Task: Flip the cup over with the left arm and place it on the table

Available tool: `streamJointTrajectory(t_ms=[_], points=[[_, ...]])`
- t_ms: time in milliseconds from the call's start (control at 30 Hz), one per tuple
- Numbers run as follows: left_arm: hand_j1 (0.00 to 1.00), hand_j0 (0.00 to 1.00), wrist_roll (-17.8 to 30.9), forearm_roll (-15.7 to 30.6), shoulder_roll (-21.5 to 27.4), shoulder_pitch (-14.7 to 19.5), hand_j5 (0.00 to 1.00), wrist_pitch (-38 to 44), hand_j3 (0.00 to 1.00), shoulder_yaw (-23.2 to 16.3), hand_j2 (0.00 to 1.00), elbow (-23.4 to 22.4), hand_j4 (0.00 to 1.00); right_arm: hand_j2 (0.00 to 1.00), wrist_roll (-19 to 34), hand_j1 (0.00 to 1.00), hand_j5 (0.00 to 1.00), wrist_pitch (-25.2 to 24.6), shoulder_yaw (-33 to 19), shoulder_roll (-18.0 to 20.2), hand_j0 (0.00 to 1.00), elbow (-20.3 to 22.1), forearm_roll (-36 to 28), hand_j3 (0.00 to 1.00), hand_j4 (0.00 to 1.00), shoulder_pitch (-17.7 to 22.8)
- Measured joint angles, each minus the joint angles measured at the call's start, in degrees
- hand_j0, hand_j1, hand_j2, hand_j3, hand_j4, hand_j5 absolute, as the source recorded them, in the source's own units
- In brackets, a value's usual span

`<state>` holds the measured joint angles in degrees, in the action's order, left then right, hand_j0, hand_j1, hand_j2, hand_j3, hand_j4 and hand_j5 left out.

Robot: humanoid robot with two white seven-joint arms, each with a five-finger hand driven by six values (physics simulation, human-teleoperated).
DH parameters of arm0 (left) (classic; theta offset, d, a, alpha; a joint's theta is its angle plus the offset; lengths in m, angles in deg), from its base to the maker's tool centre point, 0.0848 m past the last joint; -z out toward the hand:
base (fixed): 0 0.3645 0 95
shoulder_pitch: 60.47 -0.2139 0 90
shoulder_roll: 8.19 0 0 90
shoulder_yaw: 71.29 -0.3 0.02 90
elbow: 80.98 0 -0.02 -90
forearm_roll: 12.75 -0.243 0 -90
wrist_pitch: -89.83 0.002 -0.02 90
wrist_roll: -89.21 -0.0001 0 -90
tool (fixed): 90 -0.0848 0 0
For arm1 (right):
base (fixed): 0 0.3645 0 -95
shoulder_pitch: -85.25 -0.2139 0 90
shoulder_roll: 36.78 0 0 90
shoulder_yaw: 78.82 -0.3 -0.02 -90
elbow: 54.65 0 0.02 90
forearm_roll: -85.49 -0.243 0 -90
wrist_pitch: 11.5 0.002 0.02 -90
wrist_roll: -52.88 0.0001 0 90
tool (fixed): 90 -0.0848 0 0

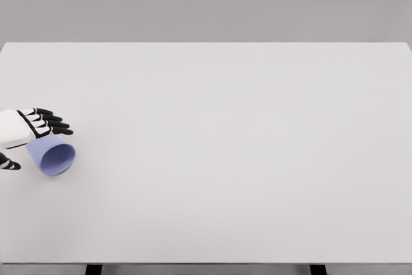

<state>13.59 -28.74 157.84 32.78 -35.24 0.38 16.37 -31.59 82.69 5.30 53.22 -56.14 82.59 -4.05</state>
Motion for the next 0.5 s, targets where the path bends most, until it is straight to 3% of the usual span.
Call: streamJointTrajectory(t_ms=[500], points=[[1.00, 1.00, 0.0, -5.1, -3.4, 0.8, 1.00, 0.0, 1.00, -0.3, 1.00, -2.2, 1.00, 1.00, 0.0, 1.00, 1.00, 0.0, 0.0, 0.0, 1.00, 0.0, 0.0, 1.00, 1.00, 0.0]])
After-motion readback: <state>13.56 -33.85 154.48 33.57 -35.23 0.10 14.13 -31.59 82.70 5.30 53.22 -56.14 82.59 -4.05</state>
